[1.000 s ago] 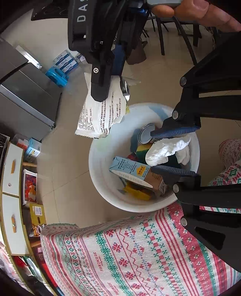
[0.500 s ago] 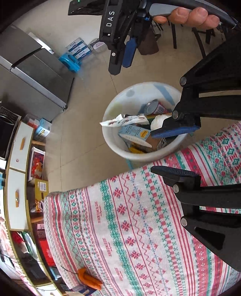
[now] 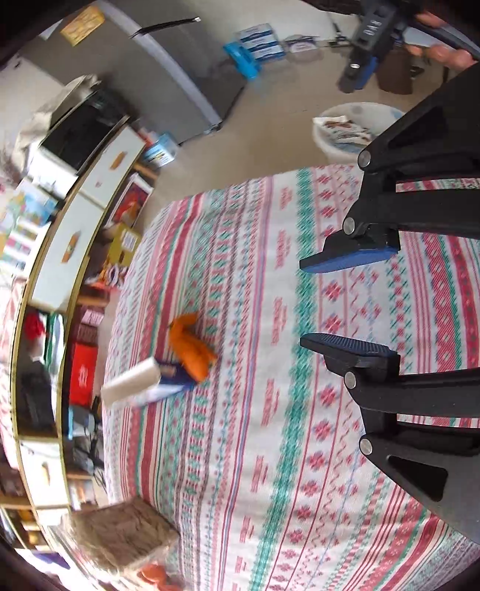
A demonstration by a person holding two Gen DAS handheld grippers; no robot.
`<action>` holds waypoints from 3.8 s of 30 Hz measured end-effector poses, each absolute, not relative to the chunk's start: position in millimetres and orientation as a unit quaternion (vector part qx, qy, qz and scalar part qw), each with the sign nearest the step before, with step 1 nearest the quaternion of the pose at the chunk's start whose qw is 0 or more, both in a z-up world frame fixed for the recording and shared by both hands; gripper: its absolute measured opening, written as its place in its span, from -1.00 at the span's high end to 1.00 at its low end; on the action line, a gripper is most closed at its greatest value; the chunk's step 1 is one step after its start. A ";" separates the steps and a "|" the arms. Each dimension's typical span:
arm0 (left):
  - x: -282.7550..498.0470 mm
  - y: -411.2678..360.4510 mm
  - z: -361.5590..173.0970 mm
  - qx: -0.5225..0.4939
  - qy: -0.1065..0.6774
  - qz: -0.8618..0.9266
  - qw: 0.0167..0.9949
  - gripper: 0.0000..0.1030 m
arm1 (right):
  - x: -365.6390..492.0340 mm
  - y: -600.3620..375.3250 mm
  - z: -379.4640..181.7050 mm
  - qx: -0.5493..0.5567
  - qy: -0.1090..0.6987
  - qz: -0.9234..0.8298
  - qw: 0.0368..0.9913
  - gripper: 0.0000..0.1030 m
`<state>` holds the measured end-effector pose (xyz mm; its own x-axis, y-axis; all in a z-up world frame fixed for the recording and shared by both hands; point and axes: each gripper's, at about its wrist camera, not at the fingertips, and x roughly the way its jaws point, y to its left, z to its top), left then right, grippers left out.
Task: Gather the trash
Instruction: 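Move the left tool to the table and grasp the empty white cardboard box, then grasp the orange pepper with the right tool while the left tool holds the box, then carry the white box and orange pepper over the white bin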
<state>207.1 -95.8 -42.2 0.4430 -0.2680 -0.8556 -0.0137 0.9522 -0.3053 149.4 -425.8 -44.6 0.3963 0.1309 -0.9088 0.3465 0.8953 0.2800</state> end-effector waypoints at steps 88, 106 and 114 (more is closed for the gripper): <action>93.2 -326.7 -29.7 -0.009 0.507 -0.316 0.802 0.61 | 77.6 -502.4 -13.9 0.311 0.465 -0.076 0.825 0.64; 96.4 -383.1 -70.6 0.033 0.534 -0.304 0.788 0.59 | 87.1 -511.6 -39.5 0.290 0.514 -0.100 0.801 0.61; 102.4 -381.2 -68.8 0.032 0.530 -0.301 0.792 0.59 | 89.4 -509.5 -39.5 0.286 0.519 -0.106 0.799 0.61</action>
<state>102.4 -381.2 -68.8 0.2567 -0.4426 -0.8592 0.5096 0.8174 -0.2688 89.4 -509.5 -39.5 0.4398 0.1280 -0.8889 0.4655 0.8139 0.3476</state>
